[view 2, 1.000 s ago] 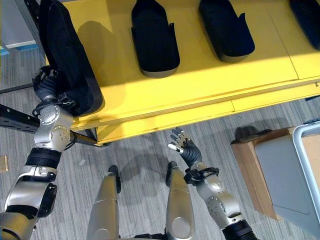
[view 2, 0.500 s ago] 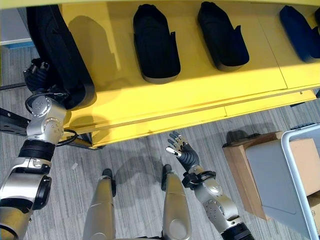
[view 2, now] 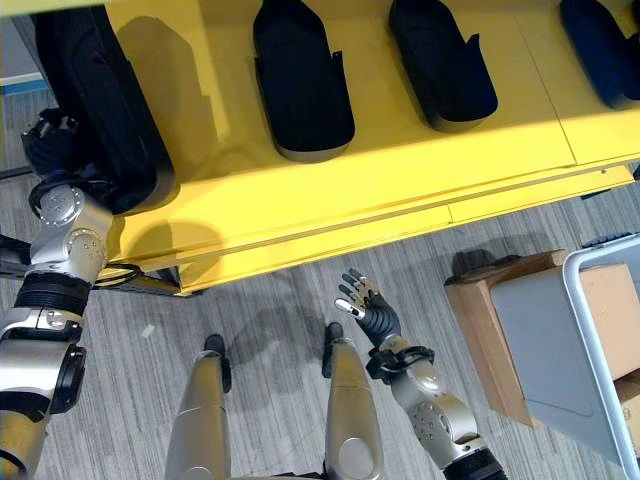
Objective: Move parts from the plastic box to the shelf.
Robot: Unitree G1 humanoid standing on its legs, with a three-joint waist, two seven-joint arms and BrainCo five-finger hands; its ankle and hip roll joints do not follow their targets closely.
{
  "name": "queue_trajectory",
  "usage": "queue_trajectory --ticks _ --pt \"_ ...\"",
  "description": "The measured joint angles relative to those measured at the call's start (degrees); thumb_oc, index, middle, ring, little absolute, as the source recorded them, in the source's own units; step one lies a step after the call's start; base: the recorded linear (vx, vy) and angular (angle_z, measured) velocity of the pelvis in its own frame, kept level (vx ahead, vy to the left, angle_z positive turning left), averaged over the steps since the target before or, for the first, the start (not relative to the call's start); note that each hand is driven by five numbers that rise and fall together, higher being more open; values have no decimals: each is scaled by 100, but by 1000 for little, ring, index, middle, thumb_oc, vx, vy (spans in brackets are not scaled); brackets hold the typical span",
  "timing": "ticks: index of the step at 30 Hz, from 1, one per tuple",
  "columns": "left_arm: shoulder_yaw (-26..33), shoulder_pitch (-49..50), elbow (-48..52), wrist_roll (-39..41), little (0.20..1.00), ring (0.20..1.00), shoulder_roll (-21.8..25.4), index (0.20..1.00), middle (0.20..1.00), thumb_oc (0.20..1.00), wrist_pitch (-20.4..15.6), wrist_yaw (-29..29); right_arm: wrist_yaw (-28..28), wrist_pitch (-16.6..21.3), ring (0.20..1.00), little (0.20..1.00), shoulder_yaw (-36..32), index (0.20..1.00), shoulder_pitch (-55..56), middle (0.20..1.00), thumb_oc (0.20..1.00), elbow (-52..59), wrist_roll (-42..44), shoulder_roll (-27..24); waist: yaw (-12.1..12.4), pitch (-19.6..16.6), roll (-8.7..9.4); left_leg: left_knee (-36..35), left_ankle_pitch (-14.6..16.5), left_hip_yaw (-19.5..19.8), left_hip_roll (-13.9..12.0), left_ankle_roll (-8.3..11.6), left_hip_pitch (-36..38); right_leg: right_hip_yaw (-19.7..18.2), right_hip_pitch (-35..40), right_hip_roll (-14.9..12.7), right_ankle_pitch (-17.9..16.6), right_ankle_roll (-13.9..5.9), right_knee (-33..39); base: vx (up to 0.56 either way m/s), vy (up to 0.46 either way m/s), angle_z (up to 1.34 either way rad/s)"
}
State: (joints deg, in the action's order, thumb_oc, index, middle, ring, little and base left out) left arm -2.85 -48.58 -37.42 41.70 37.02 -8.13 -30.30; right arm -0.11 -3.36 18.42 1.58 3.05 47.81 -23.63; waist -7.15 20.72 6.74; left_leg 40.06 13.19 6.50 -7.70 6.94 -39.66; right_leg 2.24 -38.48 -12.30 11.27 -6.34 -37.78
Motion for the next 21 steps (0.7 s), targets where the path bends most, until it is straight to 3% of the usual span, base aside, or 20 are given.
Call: queue_trajectory --ticks 21 --pt "11 -412 -64 -21 200 200 361 200 200 200 -108 -2 0 51 1000 1000 -40 1000 39 1000 1000 -10 103 -18 -23 89 81 6 -9 0 -102 16 -257 -16 -301 134 -37 24 -49 4 2 -2"
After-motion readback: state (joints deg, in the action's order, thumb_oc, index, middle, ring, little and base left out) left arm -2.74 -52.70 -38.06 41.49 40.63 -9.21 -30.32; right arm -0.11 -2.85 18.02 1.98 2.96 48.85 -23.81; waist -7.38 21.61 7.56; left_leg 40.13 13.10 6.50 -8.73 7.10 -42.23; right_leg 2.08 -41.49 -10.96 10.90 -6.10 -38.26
